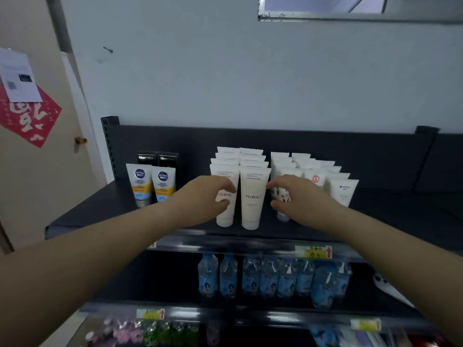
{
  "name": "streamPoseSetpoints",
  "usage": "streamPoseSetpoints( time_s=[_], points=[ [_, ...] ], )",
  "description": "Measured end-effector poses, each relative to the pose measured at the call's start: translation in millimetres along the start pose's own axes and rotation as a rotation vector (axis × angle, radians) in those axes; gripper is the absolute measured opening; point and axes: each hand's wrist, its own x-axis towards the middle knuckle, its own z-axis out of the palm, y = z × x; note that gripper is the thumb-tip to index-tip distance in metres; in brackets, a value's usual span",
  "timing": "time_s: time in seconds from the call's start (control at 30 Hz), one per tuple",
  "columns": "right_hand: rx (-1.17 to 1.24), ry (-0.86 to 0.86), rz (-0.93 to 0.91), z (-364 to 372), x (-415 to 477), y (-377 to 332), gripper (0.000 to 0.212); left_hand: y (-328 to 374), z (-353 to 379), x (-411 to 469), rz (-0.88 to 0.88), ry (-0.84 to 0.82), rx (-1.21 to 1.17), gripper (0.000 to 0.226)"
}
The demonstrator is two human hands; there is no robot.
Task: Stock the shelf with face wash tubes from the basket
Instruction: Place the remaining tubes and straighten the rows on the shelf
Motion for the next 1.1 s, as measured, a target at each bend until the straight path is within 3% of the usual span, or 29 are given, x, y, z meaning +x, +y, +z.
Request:
streamPoseSetpoints(
  time_s=[0.2,0.53,0.9,1.1],
  points=[
    [-0.009,0.031,0.070,15,-2,-28,0.042,-31,-2,-9,0.040,-0.016,-0.045,0.035],
    [-0.027,0.066,0.068,4,38,-32,0.039,-55,-14,21,0.063,0.115,-0.106,0.033],
    [-0.028,0.083,-0.010,-10,144,5,0.034,-88,-31,122,-0.006,0.210,-0.064,0.029],
    [-0.016,0.051,0.028,-3,200,34,0.036,-108,-14,180,-0.004,0.172,-0.005,0.031]
  ],
)
